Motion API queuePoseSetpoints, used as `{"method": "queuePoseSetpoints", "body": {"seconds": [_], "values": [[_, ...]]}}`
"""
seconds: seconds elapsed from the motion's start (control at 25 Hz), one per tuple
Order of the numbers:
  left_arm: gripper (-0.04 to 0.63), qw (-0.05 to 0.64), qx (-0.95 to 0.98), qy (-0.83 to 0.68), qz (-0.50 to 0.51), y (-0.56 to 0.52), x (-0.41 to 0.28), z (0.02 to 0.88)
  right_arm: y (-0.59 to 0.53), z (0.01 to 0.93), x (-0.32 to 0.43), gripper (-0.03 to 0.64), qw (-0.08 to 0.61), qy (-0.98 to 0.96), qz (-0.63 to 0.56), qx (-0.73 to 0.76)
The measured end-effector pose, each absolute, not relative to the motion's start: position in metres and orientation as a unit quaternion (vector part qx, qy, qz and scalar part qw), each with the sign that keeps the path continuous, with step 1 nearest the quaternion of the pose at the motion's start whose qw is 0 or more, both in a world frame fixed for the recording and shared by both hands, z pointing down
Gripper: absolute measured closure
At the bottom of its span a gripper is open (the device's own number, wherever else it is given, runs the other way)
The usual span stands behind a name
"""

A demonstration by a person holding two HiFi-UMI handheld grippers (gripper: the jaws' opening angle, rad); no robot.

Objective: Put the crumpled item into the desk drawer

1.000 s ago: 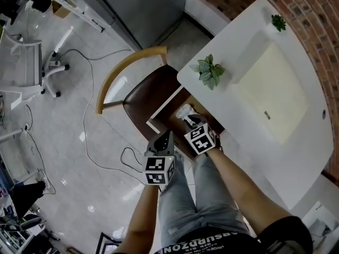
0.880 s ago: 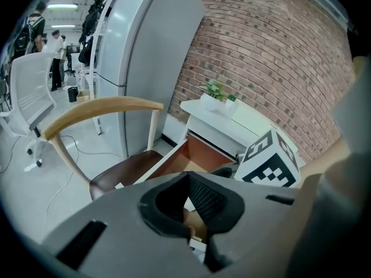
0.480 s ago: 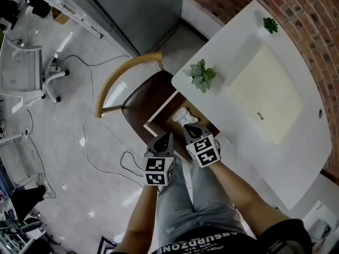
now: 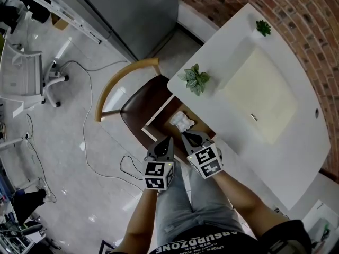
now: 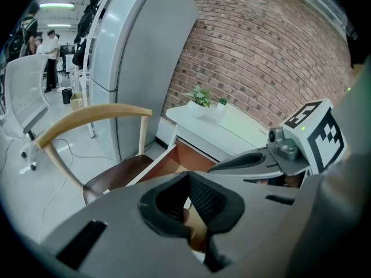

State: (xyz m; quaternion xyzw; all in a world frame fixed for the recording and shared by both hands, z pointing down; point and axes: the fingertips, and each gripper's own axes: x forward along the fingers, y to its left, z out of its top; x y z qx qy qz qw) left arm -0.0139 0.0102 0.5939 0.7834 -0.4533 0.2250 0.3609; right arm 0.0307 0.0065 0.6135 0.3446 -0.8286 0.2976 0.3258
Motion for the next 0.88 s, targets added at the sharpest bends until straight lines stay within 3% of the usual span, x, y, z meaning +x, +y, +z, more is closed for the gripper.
{"method": "queuePoseSetpoints", "body": {"seconds": [0.88], "values": [[0.592, 0.337, 0.803, -0.443, 0.211, 0.029, -0.002, 0.524, 0.033, 0.544, 0.035, 0.62, 0.337, -0.837, 0.275, 0.331]]}}
